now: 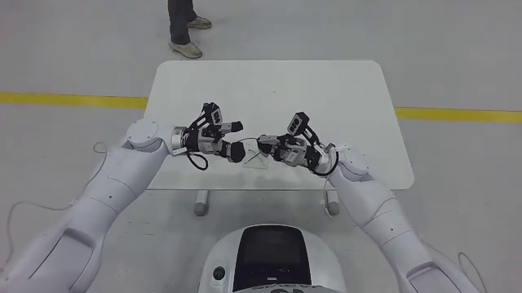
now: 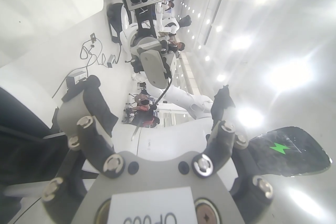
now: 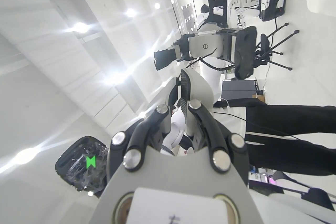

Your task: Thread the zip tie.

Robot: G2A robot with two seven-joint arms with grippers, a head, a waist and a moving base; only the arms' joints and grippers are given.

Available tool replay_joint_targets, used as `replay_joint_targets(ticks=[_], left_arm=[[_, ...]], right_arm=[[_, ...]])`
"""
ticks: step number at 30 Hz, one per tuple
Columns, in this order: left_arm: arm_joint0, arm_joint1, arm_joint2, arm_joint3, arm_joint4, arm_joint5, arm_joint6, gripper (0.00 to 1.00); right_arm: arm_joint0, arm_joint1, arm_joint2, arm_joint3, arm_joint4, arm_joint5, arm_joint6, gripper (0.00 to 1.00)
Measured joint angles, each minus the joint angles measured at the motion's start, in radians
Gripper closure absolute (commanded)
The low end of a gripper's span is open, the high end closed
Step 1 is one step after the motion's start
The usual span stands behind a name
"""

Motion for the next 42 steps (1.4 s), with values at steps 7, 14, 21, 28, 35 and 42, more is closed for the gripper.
replay_joint_targets(ticks=[7,14,21,28,35,42], left_arm=[[0.014,0.005,-0.017,-0.014,0.003,0.005,0.003,0.55],[0.024,0.007,-0.028,-0.023,0.008,0.009,0.004,0.71],[0.031,0.007,-0.035,-0.027,0.010,0.010,0.006,0.77],[0.037,0.007,-0.040,-0.029,0.016,0.015,0.003,0.79],[0.041,0.006,-0.042,-0.029,0.022,0.021,-0.001,0.83],[0.043,0.005,-0.043,-0.031,0.027,0.026,-0.003,0.86]], right_arm=[[-0.001,0.001,-0.013,-0.001,-0.037,0.000,-0.040,1.00],[-0.003,0.005,-0.016,-0.005,-0.073,-0.001,-0.056,1.00],[-0.012,0.012,-0.010,-0.017,-0.106,0.006,-0.070,1.00],[-0.019,0.014,-0.018,-0.034,-0.105,0.013,-0.057,1.00],[-0.017,0.013,-0.031,-0.038,-0.100,0.011,-0.063,1.00],[-0.010,0.011,-0.041,-0.031,-0.093,0.004,-0.071,1.00]])
